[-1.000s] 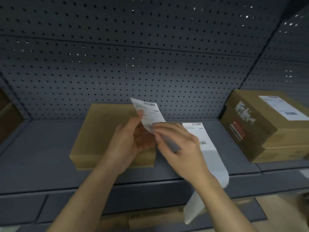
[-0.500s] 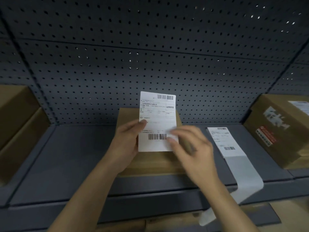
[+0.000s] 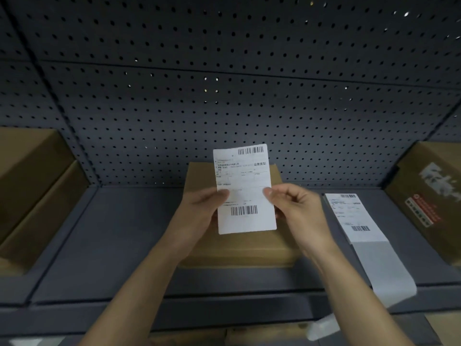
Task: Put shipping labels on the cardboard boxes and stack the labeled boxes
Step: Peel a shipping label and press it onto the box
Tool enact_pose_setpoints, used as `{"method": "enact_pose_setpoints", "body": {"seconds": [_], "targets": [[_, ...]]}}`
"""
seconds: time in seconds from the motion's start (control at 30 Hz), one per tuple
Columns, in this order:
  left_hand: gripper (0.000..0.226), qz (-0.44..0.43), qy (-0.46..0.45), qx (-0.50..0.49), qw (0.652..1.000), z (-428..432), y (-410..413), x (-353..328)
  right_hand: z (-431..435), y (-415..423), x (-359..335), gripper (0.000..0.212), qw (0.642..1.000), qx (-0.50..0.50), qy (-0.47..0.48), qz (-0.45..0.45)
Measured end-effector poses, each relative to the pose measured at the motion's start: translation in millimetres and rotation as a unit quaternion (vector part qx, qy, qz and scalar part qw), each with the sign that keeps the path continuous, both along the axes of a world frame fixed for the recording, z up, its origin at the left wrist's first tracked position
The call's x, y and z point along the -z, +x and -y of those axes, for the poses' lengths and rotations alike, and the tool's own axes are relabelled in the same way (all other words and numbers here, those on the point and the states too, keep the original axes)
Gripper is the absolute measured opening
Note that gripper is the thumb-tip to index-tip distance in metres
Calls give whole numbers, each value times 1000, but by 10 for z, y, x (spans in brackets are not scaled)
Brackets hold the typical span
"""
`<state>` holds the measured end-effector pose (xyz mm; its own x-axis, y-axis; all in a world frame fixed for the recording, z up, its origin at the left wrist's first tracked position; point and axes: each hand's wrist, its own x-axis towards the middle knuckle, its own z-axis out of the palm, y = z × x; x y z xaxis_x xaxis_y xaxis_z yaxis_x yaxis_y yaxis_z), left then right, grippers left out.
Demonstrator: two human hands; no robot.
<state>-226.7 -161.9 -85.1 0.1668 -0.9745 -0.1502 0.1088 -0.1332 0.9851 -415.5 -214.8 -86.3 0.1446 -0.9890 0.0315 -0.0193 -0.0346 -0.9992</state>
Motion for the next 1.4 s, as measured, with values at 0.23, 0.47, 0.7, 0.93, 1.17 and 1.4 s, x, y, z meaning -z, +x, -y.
{"method": "enact_pose_setpoints", "body": {"seconds": [0.23, 0.47, 0.7, 0.93, 1.17, 1.4], "targets": [[19, 140, -24, -53, 988, 18, -21, 26, 132, -47, 74, 11, 998, -48, 37, -4], [57, 204, -56, -54, 976, 61, 75, 55, 264, -76, 138, 12, 993, -95, 62, -37], [89, 304, -68, 5, 950, 128, 213, 159, 309, 4, 166, 21, 990, -108, 42, -80], [83, 341, -50, 14, 938, 158, 226, 243, 337, 38, 236, 23, 989, -105, 44, -98], [105, 374, -22, 24, 927, 208, 263, 351, 330, 54, 283, 24, 988, -91, 34, -116], [101, 377, -19, 27, 926, 215, 277, 356, 334, 37, 348, 26, 983, -75, 13, -169]]}}
